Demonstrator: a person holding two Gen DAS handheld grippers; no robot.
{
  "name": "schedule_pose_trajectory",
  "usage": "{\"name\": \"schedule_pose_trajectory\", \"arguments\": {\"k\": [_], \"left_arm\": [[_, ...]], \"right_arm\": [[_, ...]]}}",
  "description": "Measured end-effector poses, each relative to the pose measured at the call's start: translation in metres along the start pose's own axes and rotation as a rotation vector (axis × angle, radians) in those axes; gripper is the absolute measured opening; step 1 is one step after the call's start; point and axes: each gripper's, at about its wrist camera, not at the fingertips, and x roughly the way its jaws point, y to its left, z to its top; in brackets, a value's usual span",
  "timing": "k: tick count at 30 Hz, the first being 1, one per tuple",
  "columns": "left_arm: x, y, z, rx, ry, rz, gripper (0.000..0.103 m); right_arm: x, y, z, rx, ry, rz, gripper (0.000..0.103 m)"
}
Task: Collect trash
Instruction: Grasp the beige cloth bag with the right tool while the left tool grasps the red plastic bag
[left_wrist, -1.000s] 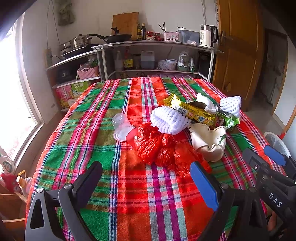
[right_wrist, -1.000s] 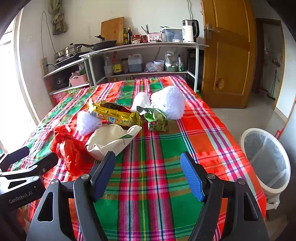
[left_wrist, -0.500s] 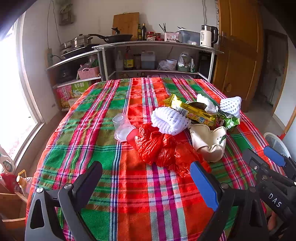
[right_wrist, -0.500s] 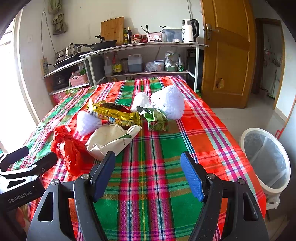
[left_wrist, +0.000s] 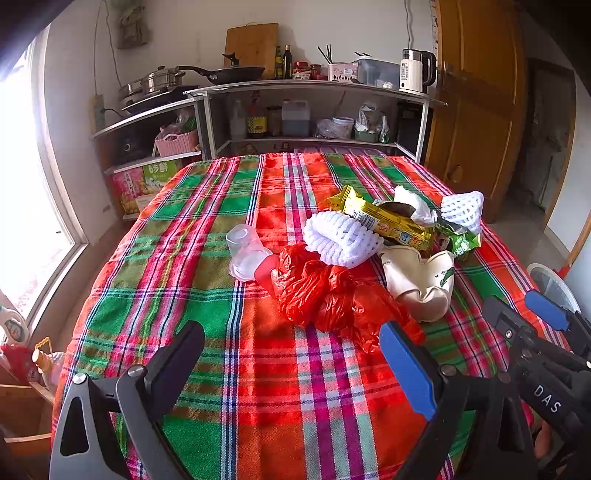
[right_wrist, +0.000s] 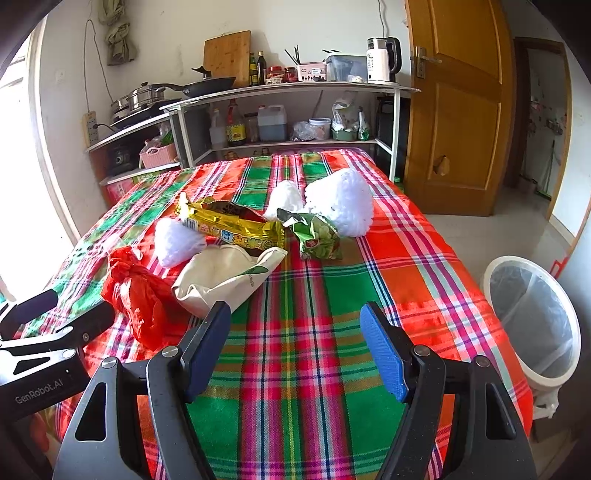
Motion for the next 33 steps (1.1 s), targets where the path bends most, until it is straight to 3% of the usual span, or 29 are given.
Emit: {"name": "schedule_pose_trajectory", "arguments": {"k": [5, 10, 18, 21, 24, 25, 33], "left_arm": [[0.004, 0.019, 0.004, -0.07, 0.005, -0.101, 0.097], [0.007, 0.032, 0.01, -0.082, 0.007, -0.12, 0.097], [0.018, 0.039, 0.016, -0.108, 0.028, -0.186, 0.097], [0.023, 0.038, 0.02, -0.099, 0.027, -0.188, 0.097], [0.031, 0.036, 0.024, -0.103, 0.051, -0.204, 0.097], [0.033, 0.035, 0.024, -0.106, 0.052, -0.209, 0.097], [0.05, 0.028, 0.025, -0.112, 0.094, -0.199, 0.097]], "right_arm": [[0.005, 0.0, 0.007, 0.028, 0.006, 0.083, 0.073], [0.019, 0.002, 0.016, 0.056, 0.031, 0.124, 0.073], [0.066, 0.002, 0.035, 0.14, 0.17, 0.203, 0.073], [0.081, 0.0, 0.037, 0.183, 0.221, 0.24, 0.065], [0.087, 0.0, 0.037, 0.186, 0.238, 0.232, 0.047], [0.089, -0.001, 0.037, 0.185, 0.241, 0.234, 0.036], [0.082, -0.007, 0.039, 0.187, 0.212, 0.242, 0.018]]}}
